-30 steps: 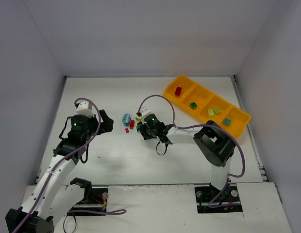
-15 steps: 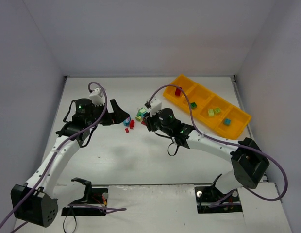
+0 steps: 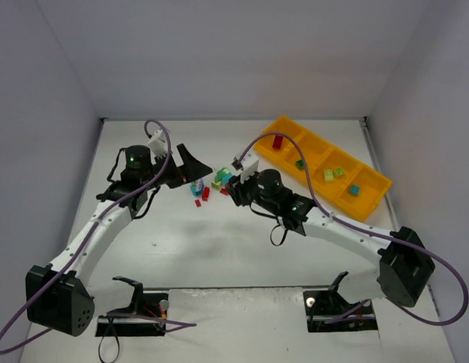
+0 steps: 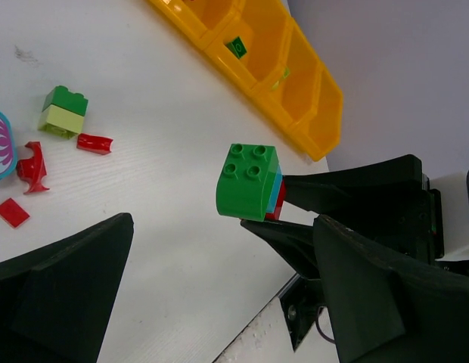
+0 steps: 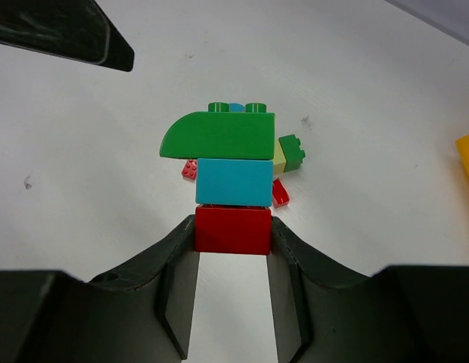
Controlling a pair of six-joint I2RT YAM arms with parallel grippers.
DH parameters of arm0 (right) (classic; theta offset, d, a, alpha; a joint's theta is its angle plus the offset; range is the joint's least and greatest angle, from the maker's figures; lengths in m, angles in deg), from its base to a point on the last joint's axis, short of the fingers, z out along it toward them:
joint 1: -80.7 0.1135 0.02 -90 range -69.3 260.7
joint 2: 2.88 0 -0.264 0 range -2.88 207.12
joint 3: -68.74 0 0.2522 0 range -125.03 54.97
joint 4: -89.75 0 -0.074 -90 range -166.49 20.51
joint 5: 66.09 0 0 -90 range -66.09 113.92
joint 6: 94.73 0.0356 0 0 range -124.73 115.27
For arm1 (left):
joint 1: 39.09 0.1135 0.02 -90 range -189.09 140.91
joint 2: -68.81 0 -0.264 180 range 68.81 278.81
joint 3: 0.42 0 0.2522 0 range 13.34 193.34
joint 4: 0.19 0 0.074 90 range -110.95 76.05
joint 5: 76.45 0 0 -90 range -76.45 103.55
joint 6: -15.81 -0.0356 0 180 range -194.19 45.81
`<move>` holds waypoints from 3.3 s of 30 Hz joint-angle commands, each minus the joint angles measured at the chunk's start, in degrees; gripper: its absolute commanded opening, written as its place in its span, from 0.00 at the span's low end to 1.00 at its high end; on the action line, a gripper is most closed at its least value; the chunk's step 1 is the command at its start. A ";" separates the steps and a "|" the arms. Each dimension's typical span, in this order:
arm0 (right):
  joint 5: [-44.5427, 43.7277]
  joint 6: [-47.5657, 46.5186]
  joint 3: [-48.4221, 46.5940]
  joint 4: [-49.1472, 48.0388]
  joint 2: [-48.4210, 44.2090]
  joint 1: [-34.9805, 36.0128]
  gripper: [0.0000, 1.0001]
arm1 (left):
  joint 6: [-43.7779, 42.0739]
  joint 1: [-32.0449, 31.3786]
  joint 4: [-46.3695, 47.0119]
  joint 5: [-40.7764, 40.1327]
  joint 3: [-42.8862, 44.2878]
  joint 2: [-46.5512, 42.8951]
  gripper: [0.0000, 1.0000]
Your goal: Sort the legos into containers by color
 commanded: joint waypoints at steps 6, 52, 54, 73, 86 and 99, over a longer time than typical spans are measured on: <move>1.80 -0.58 0.21 -1.61 -4.78 0.39 0.00 | 2.13 -3.32 6.36 0.75 6.05 3.32 0.97; 3.38 0.57 0.74 -1.25 -6.46 0.48 0.00 | 1.08 -9.13 7.24 5.84 8.69 12.03 0.47; 3.38 0.74 0.65 -1.43 -6.28 0.48 0.00 | 1.25 -9.13 7.33 6.37 8.86 12.38 0.45; 3.39 1.53 1.97 -2.40 -6.19 0.39 0.00 | 1.61 -9.04 11.28 9.62 7.28 12.73 0.01; 0.14 2.06 7.59 -0.91 -9.79 0.31 0.00 | 1.34 -8.69 11.63 9.80 7.37 10.89 0.00; -17.98 13.84 6.81 14.91 -17.00 -26.92 0.00 | -2.08 -8.51 6.10 4.44 4.12 6.32 0.00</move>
